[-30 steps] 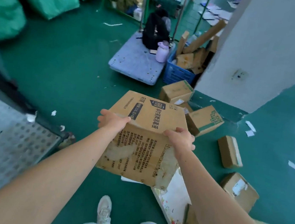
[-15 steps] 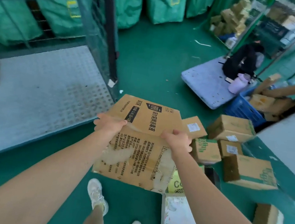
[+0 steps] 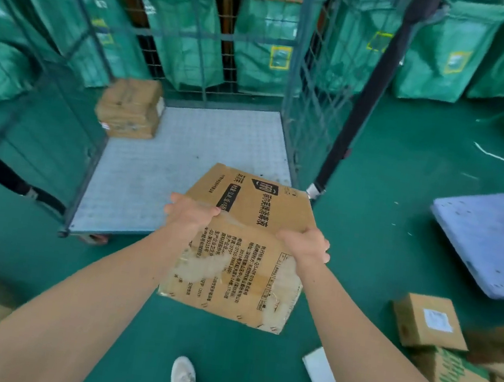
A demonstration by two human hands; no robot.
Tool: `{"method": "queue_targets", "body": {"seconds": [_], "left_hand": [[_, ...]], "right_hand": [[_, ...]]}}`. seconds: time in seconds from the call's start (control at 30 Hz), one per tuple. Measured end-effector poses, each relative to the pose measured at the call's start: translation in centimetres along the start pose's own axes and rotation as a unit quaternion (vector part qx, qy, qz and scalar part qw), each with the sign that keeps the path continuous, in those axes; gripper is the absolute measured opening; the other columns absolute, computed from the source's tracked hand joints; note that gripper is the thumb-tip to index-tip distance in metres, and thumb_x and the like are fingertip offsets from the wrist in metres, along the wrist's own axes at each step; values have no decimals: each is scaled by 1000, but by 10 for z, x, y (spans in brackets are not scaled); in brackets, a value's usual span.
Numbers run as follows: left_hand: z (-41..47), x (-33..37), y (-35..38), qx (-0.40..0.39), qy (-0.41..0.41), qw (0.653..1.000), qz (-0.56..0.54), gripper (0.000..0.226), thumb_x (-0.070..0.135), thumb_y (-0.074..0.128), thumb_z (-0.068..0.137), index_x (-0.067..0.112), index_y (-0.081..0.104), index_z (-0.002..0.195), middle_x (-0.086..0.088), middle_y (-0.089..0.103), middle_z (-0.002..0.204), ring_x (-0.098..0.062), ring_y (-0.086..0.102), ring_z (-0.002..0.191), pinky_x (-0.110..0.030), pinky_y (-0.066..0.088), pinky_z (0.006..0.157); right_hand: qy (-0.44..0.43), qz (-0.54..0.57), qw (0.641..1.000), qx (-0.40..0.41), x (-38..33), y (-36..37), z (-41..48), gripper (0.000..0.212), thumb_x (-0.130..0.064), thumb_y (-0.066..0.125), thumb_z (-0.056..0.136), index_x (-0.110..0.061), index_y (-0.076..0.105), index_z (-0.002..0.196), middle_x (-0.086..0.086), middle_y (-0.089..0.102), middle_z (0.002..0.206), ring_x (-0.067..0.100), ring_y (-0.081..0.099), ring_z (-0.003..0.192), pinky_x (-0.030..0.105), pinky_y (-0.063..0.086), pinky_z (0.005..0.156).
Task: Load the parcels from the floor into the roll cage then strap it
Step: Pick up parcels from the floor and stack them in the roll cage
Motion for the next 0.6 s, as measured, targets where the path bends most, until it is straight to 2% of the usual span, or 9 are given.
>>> {"method": "queue_targets", "body": {"seconds": [0.1,0.17,0.23,0.37,0.5,0.6], "left_hand": [[39,14,-40,21,4,1000,-1,84,39,84,71,7,30,128,-15,43,126,-31,54,108,-44,52,90],[64,25,-66,38,12,999,0,86,40,82,73,5,30,131,-17,42,128,-33,51,115,-42,50,93],[89,37,-90,52,31,998,6,90,41,80,75,2,28,137,-18,40,134,-33,45,122,-42,46,97],[130,58,-126,64,28,998,-12,88,39,80,76,3,26,136,-19,40,135,-34,47,122,-41,46,92],[172,80,-145,68,19,997,-33,92,37,81,77,2,23,140,-20,38,140,-35,45,126,-42,43,94],[211,93,-151,77,1,996,-53,103,40,82,74,-1,19,143,-19,41,141,-35,48,125,-41,46,97]], "right_hand": [[-13,0,1000,-9,-49,36,6,63,-34,71,75,-14,51,132,15,37,140,36,36,126,43,42,104],[-24,8,1000,-17,-81,59,10,67,-33,72,77,-14,49,136,16,37,141,36,36,127,38,42,97],[-39,18,999,-23,-113,80,12,71,-31,73,78,-15,45,142,16,36,143,36,35,128,39,40,92],[-67,44,996,-41,-169,111,21,84,-27,73,80,-25,33,153,14,30,150,36,32,133,42,38,100],[-99,54,993,-44,-222,137,43,83,-24,74,76,-23,38,151,12,37,148,34,34,131,36,39,93],[-116,41,991,-58,-264,153,71,82,-22,74,78,-23,38,151,12,37,147,33,34,130,35,38,89]]}}
Point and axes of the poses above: each hand's wrist, its own z-axis towards the middle knuckle, its own y-axis out of the palm, x = y × z, the point moved 8 cm from there along z, towards the middle knuckle
